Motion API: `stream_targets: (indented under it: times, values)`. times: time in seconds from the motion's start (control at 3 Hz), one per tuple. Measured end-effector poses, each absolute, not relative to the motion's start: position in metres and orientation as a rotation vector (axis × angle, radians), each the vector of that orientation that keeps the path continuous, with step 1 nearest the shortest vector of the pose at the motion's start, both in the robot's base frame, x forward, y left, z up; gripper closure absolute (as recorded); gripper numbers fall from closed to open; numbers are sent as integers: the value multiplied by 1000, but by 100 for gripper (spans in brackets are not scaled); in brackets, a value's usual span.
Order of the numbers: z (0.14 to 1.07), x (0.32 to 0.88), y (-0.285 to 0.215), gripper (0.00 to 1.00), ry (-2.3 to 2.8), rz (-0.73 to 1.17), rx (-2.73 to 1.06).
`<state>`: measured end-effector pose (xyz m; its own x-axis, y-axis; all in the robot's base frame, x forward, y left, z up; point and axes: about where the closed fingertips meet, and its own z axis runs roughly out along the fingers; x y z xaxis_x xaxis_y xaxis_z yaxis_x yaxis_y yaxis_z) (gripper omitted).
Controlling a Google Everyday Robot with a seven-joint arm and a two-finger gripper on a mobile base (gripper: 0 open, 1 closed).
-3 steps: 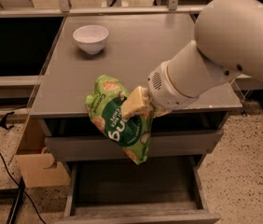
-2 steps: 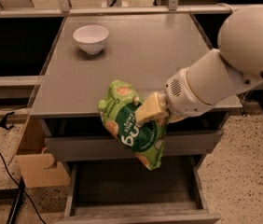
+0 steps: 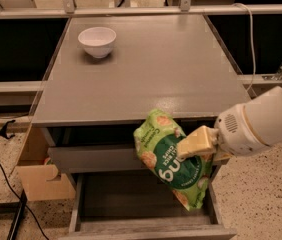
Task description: Place green rice chip bag into middle drawer
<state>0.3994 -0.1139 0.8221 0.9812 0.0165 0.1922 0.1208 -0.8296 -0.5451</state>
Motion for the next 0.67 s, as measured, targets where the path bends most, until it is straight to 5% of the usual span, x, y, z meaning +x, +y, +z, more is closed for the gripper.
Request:
stream_targets:
  times: [0.67]
  values:
    - [789, 378, -128, 100, -39, -167, -2506]
